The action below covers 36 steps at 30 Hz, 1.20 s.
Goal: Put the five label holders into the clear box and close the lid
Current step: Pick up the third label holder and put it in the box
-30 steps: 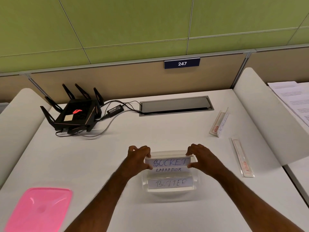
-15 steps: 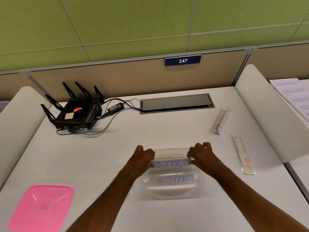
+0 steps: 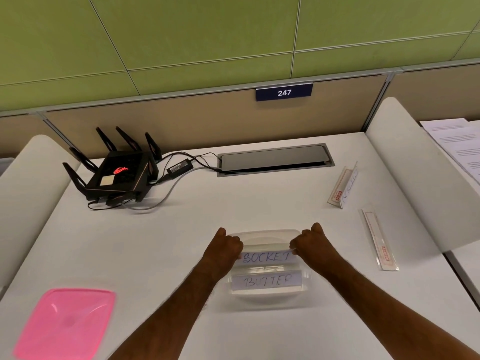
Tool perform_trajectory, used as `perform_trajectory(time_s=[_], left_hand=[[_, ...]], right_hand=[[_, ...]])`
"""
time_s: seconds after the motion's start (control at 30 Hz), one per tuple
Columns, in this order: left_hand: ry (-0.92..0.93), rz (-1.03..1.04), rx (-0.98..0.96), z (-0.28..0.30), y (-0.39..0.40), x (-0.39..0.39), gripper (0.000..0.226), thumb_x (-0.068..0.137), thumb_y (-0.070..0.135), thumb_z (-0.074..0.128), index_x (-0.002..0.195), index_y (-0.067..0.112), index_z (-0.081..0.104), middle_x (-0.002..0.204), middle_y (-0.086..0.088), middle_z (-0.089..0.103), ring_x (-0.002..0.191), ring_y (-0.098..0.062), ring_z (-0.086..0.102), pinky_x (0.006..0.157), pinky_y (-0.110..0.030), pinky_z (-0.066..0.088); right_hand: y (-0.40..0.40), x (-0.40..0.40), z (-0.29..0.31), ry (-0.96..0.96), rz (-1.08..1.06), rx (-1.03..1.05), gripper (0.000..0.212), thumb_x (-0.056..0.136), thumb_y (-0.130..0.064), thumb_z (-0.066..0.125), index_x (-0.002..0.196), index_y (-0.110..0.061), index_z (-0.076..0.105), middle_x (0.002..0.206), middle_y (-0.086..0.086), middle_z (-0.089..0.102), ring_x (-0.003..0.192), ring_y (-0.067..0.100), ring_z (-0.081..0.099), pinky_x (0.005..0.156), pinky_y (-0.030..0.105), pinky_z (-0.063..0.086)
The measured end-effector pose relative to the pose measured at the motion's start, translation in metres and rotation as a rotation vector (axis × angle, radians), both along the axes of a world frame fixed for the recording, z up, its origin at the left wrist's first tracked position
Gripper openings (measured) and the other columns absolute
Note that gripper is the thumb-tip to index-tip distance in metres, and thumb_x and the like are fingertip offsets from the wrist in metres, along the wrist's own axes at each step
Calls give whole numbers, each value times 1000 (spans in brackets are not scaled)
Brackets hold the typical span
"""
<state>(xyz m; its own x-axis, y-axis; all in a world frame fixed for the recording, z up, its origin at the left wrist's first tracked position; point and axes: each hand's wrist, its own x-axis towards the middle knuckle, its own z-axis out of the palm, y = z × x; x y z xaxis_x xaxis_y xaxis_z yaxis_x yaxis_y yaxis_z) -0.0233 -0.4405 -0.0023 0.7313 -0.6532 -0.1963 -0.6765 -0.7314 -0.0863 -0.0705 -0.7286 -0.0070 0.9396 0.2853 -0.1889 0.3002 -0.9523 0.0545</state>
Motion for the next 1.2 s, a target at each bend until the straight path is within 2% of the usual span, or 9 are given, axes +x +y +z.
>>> perform_trajectory(time_s=[0.37, 0.53, 0.6, 0.7, 0.77, 0.87, 0.97, 1.07, 1.2], left_hand=[[8, 29, 154, -6, -4, -3, 6, 92, 15, 64, 94, 20, 68, 95, 1, 69, 97, -22, 59, 99, -38, 30], [31, 53, 194, -1, -9, -4, 8, 90, 12, 65, 91, 19, 69, 93, 0, 70, 97, -24, 59, 96, -37, 32], [33, 76, 208, 0, -11, -5, 7, 90, 14, 64, 93, 19, 69, 94, 0, 71, 98, -23, 59, 96, -36, 31], [33, 95, 220, 2, -16, -8, 9, 90, 13, 62, 93, 19, 68, 95, -1, 70, 98, -23, 59, 96, -35, 30], [29, 101, 207, 3, -18, -9, 9, 89, 13, 61, 92, 19, 68, 94, -1, 70, 97, -23, 60, 96, -35, 31], [25, 113, 147, 13, -21, -11, 8, 82, 17, 70, 77, 22, 68, 79, 3, 69, 83, -20, 62, 87, -34, 38], [-84, 85, -5, 18, -26, -17, 22, 71, 21, 79, 59, 24, 61, 59, 7, 60, 62, -17, 59, 72, -34, 43], [-112, 145, -210, 23, -37, -20, 12, 85, 26, 68, 74, 24, 68, 72, 8, 64, 72, -17, 60, 77, -36, 40], [-106, 227, -462, 33, -60, -23, 5, 89, 27, 68, 91, 23, 71, 83, 9, 68, 79, -16, 62, 81, -39, 42]], right_hand=[[2, 5, -6, -14, -8, -47, 20, 95, -14, 54, 88, -25, 69, 78, -4, 72, 74, 19, 65, 78, 34, 22], [2, 6, -9, -39, -5, -55, 18, 92, -12, 61, 83, -24, 70, 71, -4, 70, 67, 19, 65, 78, 34, 23], [0, 7, -12, -37, 4, -28, 14, 95, -19, 61, 95, -26, 73, 83, -6, 75, 77, 18, 68, 79, 34, 22], [-2, 7, -12, 4, 8, 39, 27, 99, -31, 58, 124, -30, 68, 116, -8, 74, 101, 17, 68, 89, 36, 27], [-5, 6, -11, 13, -7, 90, 32, 99, -35, 58, 131, -32, 64, 125, -11, 70, 107, 15, 67, 92, 35, 27], [-7, 1, -6, -20, -72, 257, 31, 98, -42, 59, 127, -36, 67, 126, -16, 69, 105, 9, 67, 89, 34, 25], [-11, -3, 3, -94, -182, 472, 22, 94, -48, 63, 110, -37, 74, 113, -18, 74, 86, -2, 64, 86, 32, 25], [-16, -7, 9, -192, -303, 605, 18, 92, -56, 61, 92, -41, 69, 88, -23, 70, 73, -8, 55, 87, 34, 29], [-32, -14, 8, -237, -446, 698, 20, 94, -59, 53, 92, -40, 58, 77, -18, 61, 69, -4, 57, 86, 32, 28]])
